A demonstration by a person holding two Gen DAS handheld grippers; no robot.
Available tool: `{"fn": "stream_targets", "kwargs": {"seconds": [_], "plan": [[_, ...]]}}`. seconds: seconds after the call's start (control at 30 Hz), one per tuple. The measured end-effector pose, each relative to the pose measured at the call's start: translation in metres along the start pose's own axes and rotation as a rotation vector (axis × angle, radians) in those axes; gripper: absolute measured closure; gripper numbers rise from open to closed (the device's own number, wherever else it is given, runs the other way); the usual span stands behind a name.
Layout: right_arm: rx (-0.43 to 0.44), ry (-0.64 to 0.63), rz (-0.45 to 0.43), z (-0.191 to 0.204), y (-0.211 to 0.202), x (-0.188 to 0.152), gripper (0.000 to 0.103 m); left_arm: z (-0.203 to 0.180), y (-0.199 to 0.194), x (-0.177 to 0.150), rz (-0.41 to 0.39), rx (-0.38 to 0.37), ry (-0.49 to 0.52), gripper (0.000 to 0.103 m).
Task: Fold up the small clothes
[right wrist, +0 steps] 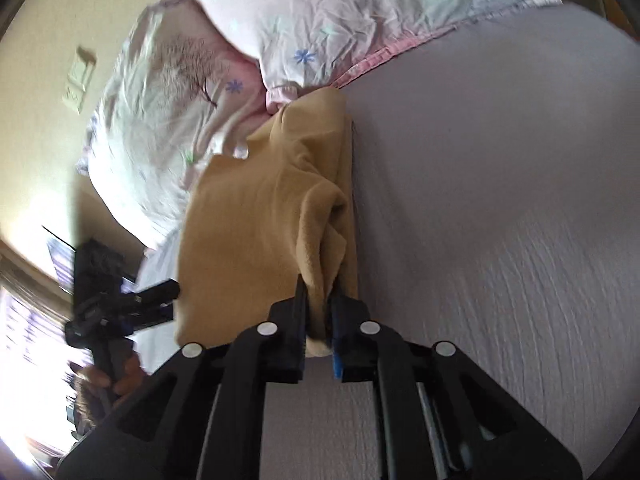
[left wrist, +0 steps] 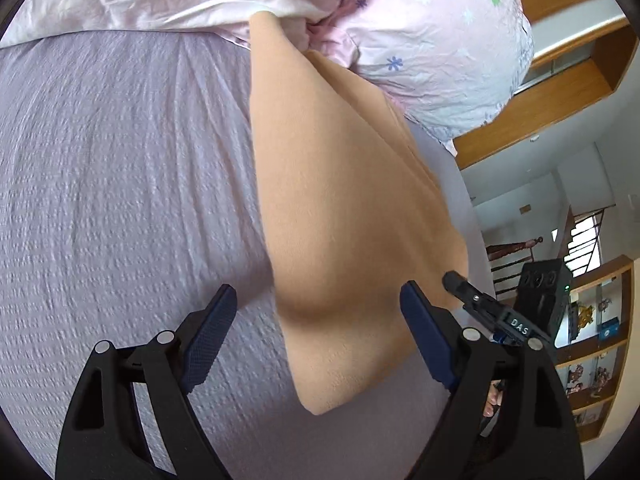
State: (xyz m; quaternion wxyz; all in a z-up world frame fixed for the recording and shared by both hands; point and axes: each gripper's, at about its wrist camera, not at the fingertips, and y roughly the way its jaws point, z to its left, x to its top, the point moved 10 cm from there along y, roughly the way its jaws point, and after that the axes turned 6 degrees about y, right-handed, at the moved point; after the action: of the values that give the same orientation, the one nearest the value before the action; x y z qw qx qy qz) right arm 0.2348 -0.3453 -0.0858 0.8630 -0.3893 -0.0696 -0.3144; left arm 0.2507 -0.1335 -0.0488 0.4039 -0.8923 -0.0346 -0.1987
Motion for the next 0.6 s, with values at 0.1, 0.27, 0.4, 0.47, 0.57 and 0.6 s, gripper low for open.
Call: {"fn": "stream_targets", "kwargs": {"seconds": [0.1,0.27,0.4,0.47,0.57,0.6], "plan": [[0.08,0.09,-0.035,0.001,-0.008,0.019,0.013,0.005,0.003,0.012,-0.015,-0.029,-0.041,0.018],[0.146,0.128,0.086,0.006,0.026,0.035,0.018,0.009,0.012,0.036,-0.056,-0.146,-0.137,0.018],[0.154,0.099,0.152,0.013,0.051,0.03,0.068,0.014,0.017,0.055,-0.089,-0.169,-0.168,0.03],[0.153,0.078,0.143,0.017,0.056,0.028,0.071,0.02,0.019,0.055,-0.089,-0.136,-0.156,0.05],[0.171,0.004,0.104,0.04,0.047,0.027,0.074,0.016,0.009,0.057,-0.11,-0.156,-0.128,0.066],[0.193,-0.016,0.102,0.051,0.045,0.025,0.074,0.016,-0.002,0.055,-0.128,-0.148,-0.11,0.066]]}}
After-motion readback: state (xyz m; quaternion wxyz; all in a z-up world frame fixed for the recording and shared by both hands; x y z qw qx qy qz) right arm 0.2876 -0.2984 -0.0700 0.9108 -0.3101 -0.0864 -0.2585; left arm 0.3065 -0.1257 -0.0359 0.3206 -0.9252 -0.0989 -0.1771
